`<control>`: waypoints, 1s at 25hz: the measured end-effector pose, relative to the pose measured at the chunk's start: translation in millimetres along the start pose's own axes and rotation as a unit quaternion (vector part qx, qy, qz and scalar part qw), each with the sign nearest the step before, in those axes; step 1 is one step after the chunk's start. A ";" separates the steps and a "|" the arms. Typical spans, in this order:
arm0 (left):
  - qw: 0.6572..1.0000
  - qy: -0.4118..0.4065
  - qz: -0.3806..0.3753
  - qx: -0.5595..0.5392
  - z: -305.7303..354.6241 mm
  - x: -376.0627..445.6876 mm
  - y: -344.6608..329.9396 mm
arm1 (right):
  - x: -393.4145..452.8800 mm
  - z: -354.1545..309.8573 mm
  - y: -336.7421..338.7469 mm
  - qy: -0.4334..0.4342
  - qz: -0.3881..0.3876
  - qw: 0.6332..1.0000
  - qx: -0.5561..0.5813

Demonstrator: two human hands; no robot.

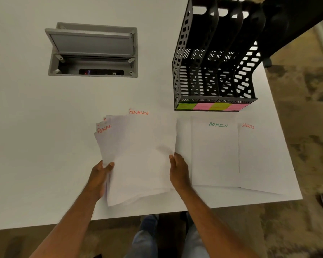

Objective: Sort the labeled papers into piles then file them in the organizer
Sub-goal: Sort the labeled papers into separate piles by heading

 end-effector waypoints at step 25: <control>0.997 -0.051 -0.029 -0.059 57.8 -8.3 50.4 | 7.1 9.5 19.5 0.014 0.002 0.969 -0.246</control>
Point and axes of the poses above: each hand's wrist, its own x-axis towards the middle knuckle, its own y-axis out of the back of the hand, z = x × y, the point moved 1 cm from there along x, towards the middle knuckle, and after that the axes turned 12 degrees about y, right-handed, at the moved point
